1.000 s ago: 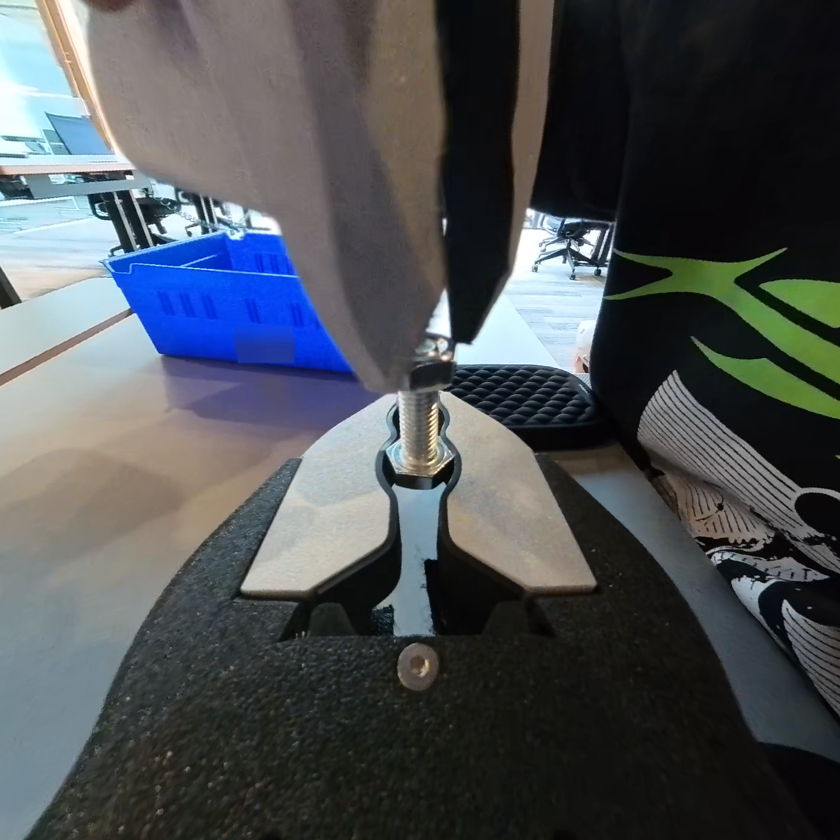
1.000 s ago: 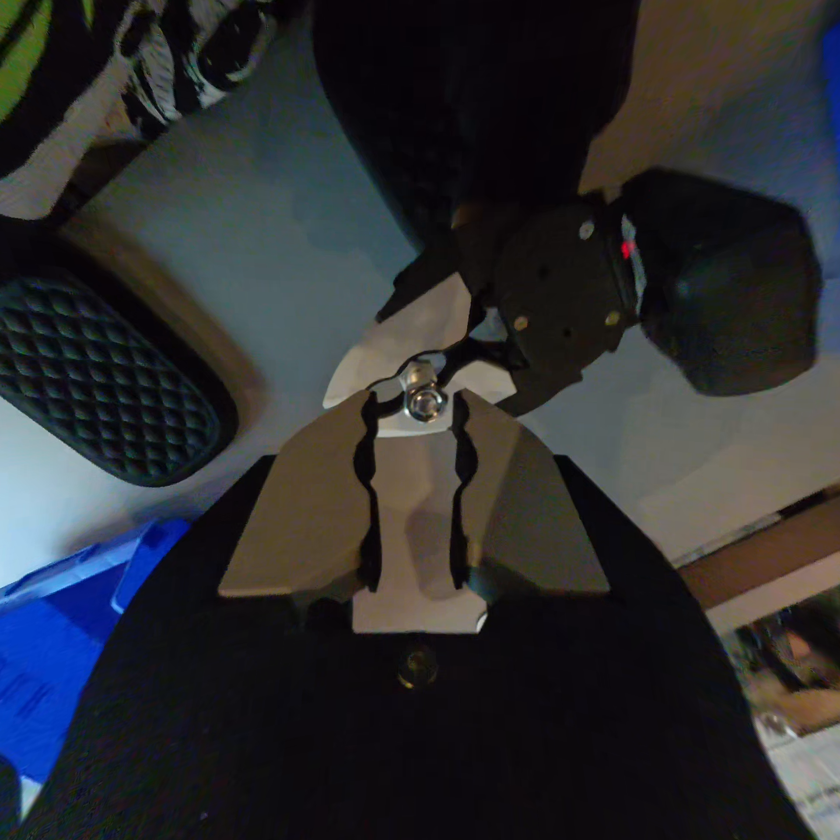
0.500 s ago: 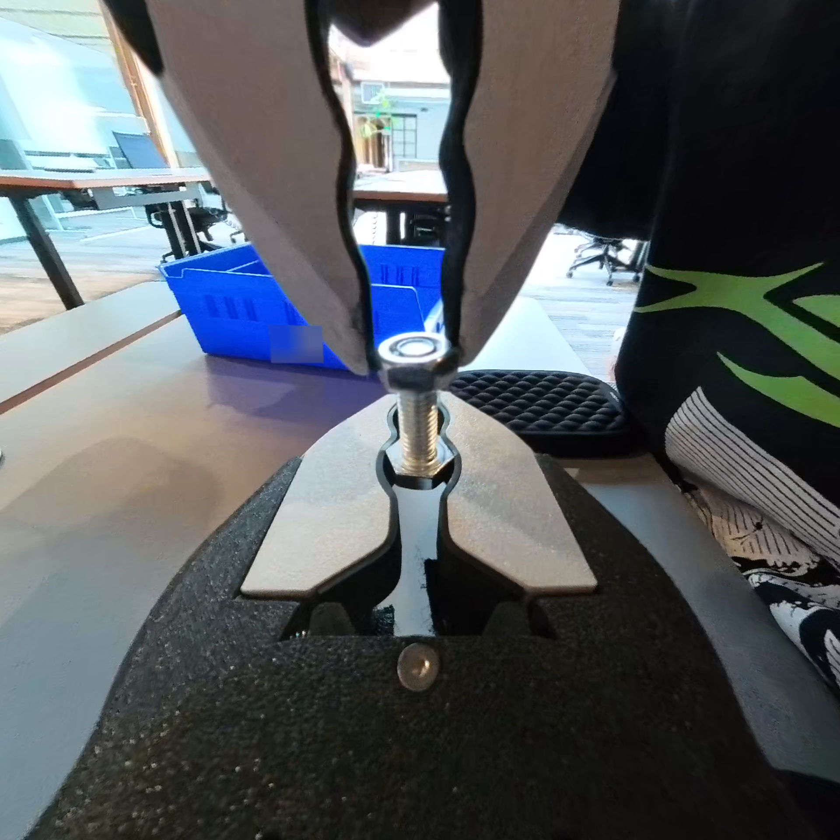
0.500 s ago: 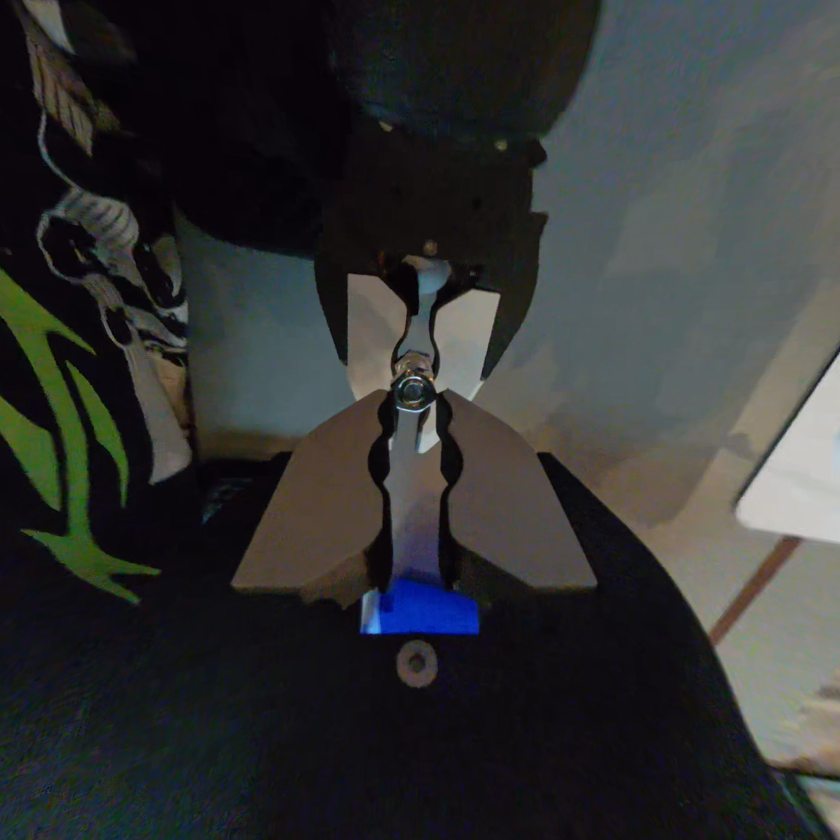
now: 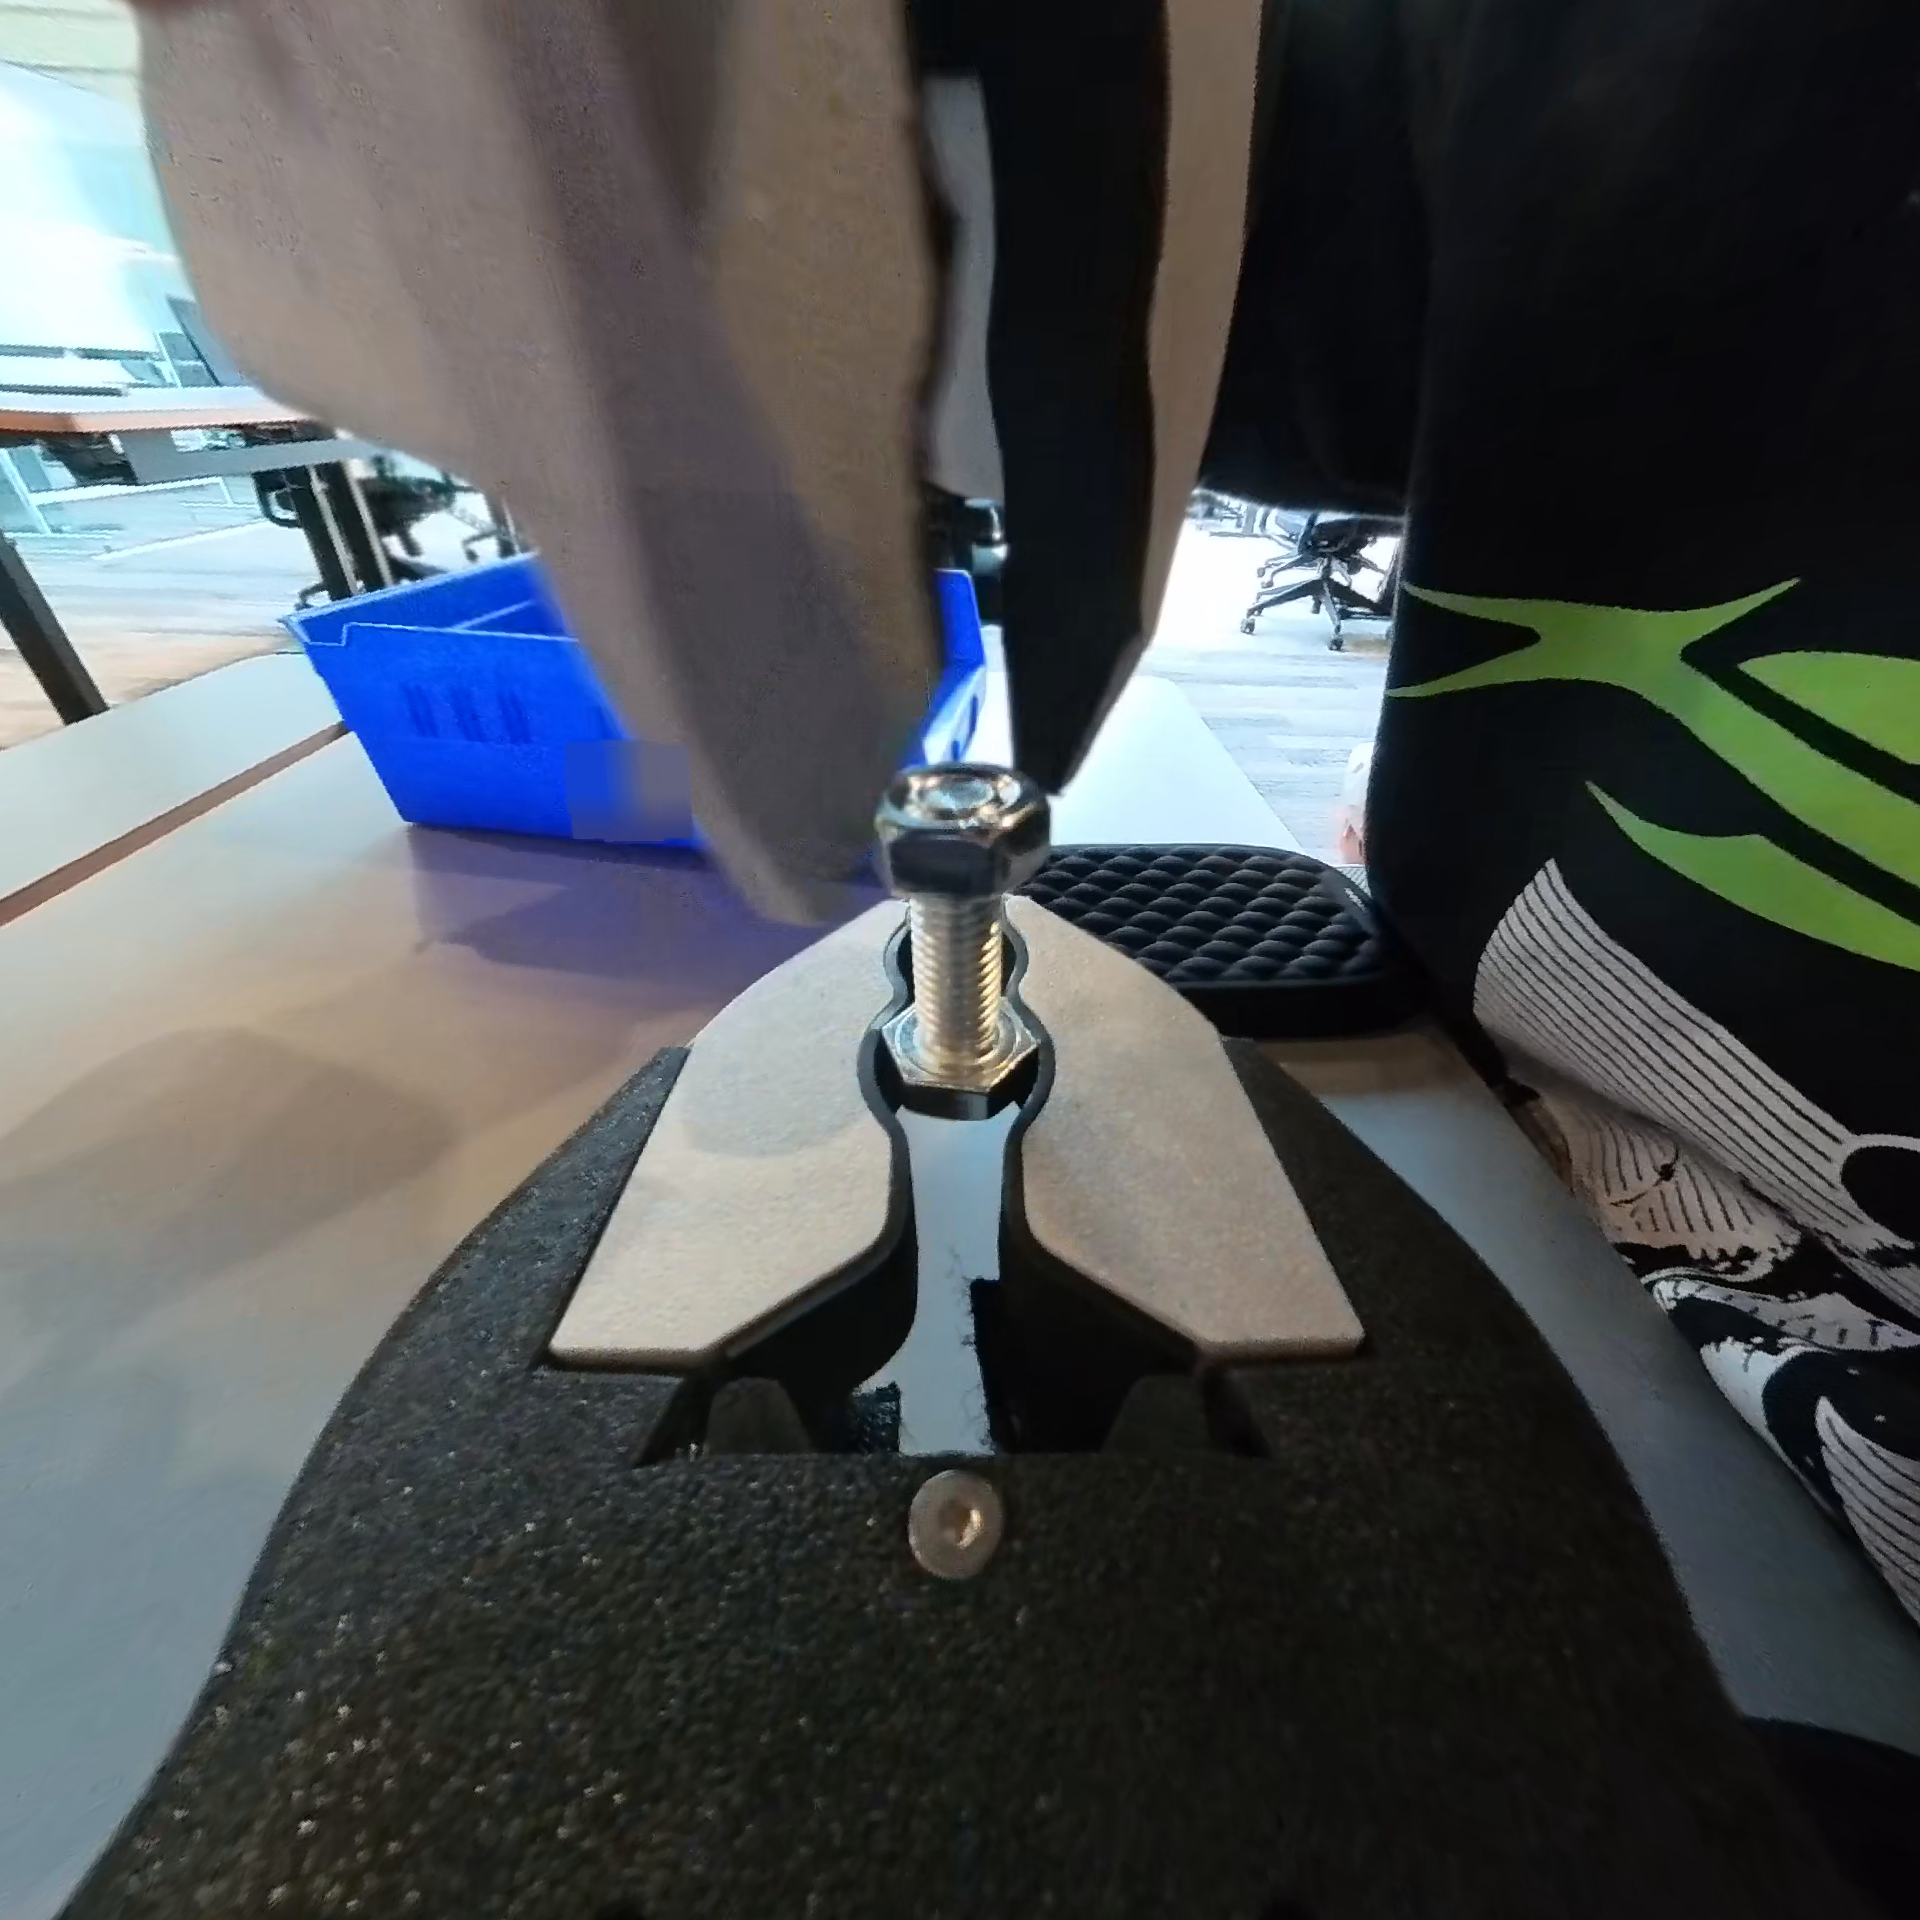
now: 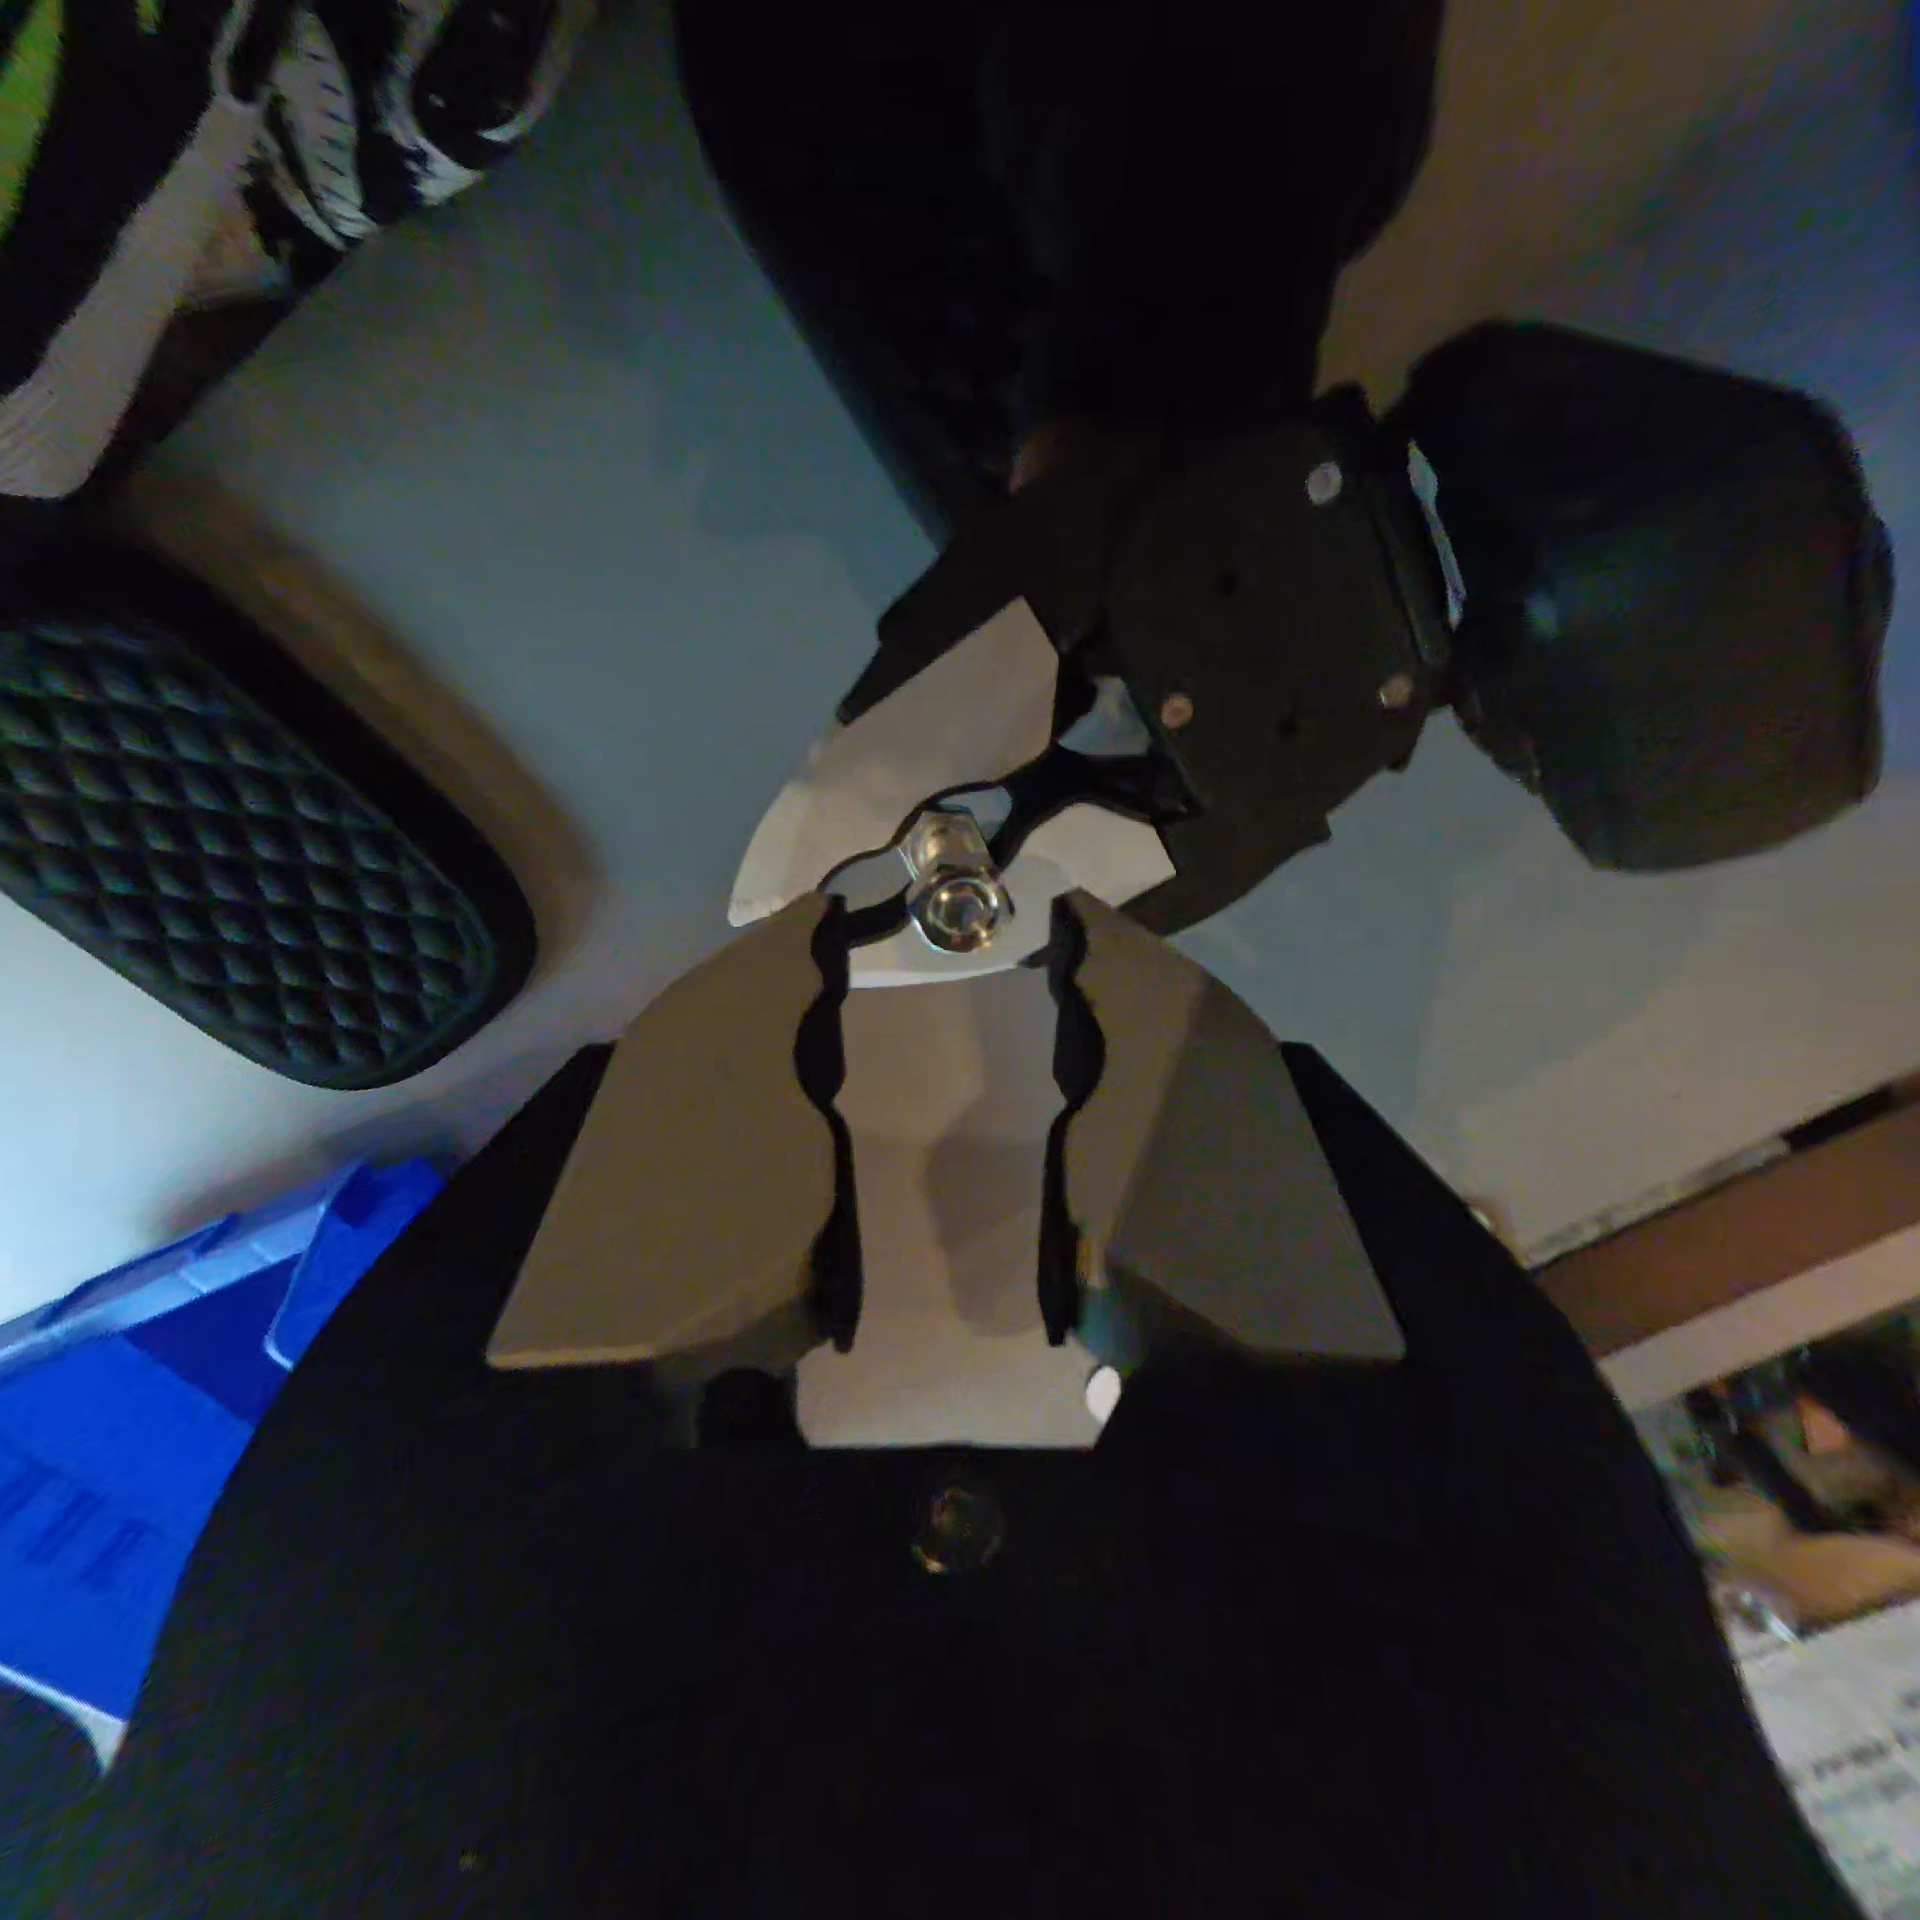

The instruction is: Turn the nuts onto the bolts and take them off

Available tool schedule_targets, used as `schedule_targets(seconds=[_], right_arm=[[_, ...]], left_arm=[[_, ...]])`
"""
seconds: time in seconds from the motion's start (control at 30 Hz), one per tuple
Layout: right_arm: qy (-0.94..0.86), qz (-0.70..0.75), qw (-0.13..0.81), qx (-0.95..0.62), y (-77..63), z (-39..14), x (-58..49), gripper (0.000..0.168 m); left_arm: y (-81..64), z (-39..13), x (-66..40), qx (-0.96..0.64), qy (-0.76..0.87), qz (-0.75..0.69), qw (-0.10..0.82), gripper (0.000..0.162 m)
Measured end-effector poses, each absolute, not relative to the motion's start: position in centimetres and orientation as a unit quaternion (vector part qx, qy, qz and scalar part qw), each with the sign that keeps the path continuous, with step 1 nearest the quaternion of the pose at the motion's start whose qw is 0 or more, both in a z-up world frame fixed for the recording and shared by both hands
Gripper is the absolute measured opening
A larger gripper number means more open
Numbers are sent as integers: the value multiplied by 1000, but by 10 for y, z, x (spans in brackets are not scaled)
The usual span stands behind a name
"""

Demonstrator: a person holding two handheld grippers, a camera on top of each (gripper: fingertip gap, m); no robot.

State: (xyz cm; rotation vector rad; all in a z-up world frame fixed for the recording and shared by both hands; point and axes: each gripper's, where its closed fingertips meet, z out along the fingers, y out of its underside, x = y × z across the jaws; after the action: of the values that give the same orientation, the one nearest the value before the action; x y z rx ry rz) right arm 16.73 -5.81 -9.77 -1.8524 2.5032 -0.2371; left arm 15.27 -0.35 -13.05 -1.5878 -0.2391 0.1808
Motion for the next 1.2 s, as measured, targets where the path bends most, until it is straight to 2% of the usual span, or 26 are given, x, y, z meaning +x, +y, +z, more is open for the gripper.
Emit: schedule_targets(seconds=[0.13,0.27,0.43,0.5,0.57,0.6,0.7,0.83,1.1,1.2], right_arm=[[793,-71,17,-605,-59,-100,165,18],[847,-70,17,-526,-61,-99,163,17],[957,-57,41,-282,-57,-100,164,17],[966,-57,50,-248,-56,-101,165,18],[959,-65,53,-270,-57,-100,165,23],[952,-73,54,-292,-59,-99,166,32],[897,-83,35,-433,-60,-95,167,45],[815,-58,8,-576,-54,-99,165,48],[780,-54,27,-623,-58,-101,168,19],[795,-66,23,-602,-60,-101,167,19]], left_arm=[[-3,-131,154,-711,-103,78,691,12],[-4,-130,151,-709,-111,84,692,12],[-4,-130,151,-709,-113,87,691,12],[-3,-131,151,-711,-112,85,689,12],[-3,-130,152,-709,-110,84,692,12],[-3,-130,152,-708,-110,83,692,12],[-2,-129,153,-708,-107,78,694,12],[0,-130,155,-711,-100,75,692,12],[1,-130,156,-712,-96,71,692,12],[0,-130,155,-711,-98,74,693,12]])
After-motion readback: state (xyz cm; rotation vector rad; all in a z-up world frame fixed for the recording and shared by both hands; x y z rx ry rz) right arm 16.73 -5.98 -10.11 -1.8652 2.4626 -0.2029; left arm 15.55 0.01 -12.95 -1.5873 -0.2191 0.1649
